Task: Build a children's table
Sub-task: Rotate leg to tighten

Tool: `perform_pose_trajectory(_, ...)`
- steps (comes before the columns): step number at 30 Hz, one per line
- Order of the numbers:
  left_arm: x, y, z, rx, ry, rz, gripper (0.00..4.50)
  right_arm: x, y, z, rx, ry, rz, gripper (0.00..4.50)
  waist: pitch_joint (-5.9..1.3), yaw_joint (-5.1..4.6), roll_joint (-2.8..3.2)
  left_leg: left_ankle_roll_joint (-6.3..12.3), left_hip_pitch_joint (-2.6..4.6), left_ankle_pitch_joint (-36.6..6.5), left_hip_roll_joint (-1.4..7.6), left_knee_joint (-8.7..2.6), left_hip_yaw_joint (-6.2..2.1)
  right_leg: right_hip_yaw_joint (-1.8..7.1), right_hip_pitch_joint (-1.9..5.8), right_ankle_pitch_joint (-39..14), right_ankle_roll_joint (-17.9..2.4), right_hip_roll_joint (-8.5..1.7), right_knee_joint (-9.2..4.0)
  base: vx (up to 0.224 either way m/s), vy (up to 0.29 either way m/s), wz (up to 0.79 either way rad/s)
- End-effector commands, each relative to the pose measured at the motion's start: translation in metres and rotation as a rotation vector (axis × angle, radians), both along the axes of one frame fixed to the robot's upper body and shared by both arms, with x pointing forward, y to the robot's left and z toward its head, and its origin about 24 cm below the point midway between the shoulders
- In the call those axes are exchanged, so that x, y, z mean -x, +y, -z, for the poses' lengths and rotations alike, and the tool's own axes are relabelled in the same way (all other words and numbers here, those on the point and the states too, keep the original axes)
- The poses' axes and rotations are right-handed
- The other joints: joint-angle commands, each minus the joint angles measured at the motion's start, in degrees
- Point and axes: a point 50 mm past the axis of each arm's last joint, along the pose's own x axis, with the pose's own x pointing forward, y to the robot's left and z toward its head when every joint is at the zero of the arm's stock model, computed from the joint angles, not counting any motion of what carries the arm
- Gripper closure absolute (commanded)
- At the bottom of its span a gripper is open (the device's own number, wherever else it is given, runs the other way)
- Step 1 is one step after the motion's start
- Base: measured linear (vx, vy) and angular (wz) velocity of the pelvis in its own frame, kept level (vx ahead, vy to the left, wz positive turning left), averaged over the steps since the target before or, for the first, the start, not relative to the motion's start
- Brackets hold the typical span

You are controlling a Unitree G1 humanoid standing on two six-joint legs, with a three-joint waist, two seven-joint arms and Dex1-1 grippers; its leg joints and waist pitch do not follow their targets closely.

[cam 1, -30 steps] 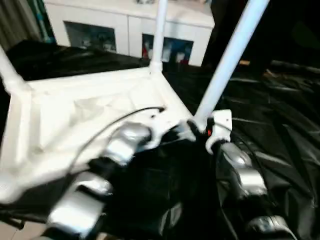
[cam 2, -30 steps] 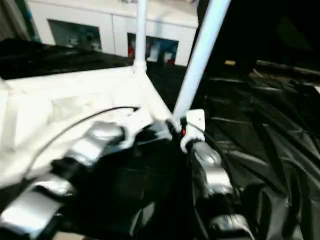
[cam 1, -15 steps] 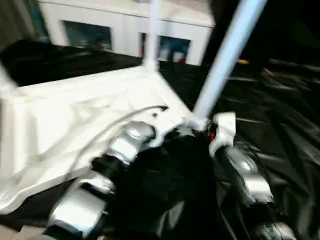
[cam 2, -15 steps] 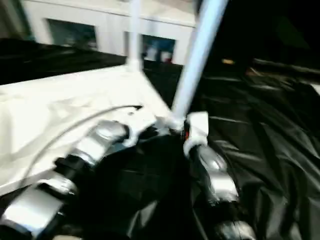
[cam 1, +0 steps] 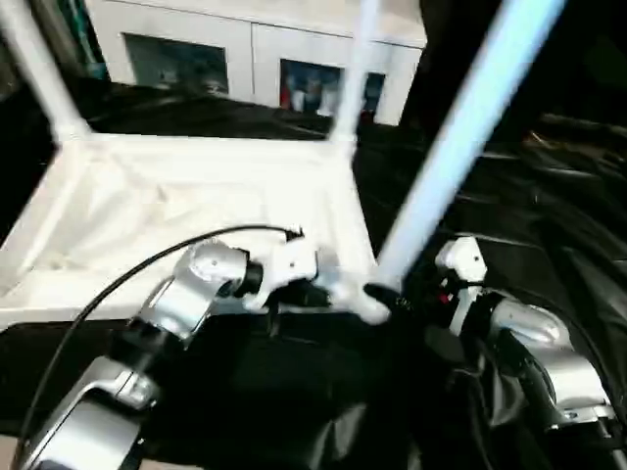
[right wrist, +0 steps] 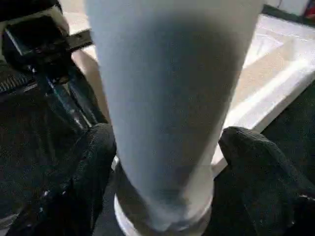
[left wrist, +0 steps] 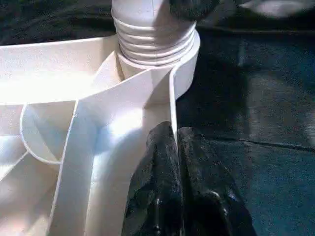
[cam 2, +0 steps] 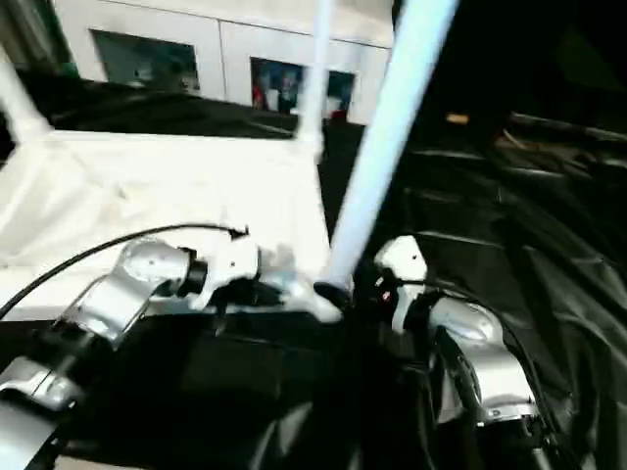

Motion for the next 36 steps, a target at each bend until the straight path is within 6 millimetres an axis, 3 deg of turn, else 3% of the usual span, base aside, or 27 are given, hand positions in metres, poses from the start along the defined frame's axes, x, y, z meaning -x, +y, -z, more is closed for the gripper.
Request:
perform_pose_trajectory(1,0.007,-0.006,0.001,0.001,0.015,0.061,4.5,0.005,0.001,0.001,0.02,0.012,-0.043,0.84,-3.1,-0.19,0.15,4.01,1.36,-5.36,4.12,-4.34,-1.69,2.86,2.47,-0.43,-15.07,-5.5,-2.98,0.0,0.0,0.0)
perform_pose_trajectory(2,0.007,-0.007,0.0,0.004,0.014,0.063,4.5,0.006,0.003,0.003,0.038,0.015,-0.064,0.84,-3.05,-0.26,-0.1,4.06,1.26,-5.56,4.12,-4.37,-1.68,2.89,2.5,-0.74,-14.94,-5.52,-3.07,0.0,0.0,0.0)
perform_pose_trajectory(7,0.008,-0.008,-0.001,0.01,0.012,0.06,4.5,0.002,0.003,0.007,0.065,0.017,-0.055,0.84,-2.94,-0.28,-0.06,3.39,1.33,-6.16,4.08,-4.42,-1.73,2.94,2.38,-4.02,-13.91,-5.54,-3.39,0.0,0.0,0.0)
perform_pose_trajectory(13,0.008,-0.008,-0.001,0.014,0.016,0.058,4.5,-0.001,0.003,0.004,0.047,0.019,-0.05,0.99,-3.1,-0.28,0.01,3.99,1.4,-4.39,4.04,-4.25,-1.66,2.89,2.43,-0.61,-14.49,-5.38,-2.93,0.0,0.0,0.0)
perform_pose_trajectory(20,0.01,-0.004,0.002,-0.002,0.032,0.06,4.5,0.002,0.004,0.009,0.039,0.039,-0.064,1.72,-3.18,-0.26,-0.15,4.34,1.33,-3.88,4.03,-4.17,-1.66,2.86,2.53,-0.37,-14.66,-5.41,-2.83,0.0,0.0,0.0)
perform_pose_trajectory(28,0.011,-0.003,0.005,-0.015,0.044,0.055,4.5,0.003,0.003,0.016,0.033,0.064,-0.025,1.85,-3.29,-0.38,-0.19,4.35,1.36,-3.67,4.0,-4.1,-1.62,2.84,2.5,-0.54,-14.78,-5.39,-2.84,0.0,0.0,0.0)
perform_pose_trajectory(32,0.008,-0.006,0.008,-0.011,0.047,-0.001,4.5,-0.002,0.003,0.022,0.017,0.078,0.086,1.86,-3.22,-0.64,-0.16,3.35,1.35,-5.42,4.02,-4.31,-1.73,2.8,2.49,-3.27,-14.56,-5.42,-3.13,0.0,0.0,0.0)
perform_pose_trajectory(36,-0.003,-0.017,0.013,0.018,0.036,-0.138,4.5,-0.012,0.006,0.035,0.041,0.117,0.282,1.86,-2.94,-1.03,-0.01,-0.15,1.8,-11.4,4.06,-4.79,-1.94,2.91,2.08,-14.07,-12.54,-5.65,-4.43,0.0,0.0,0.0)
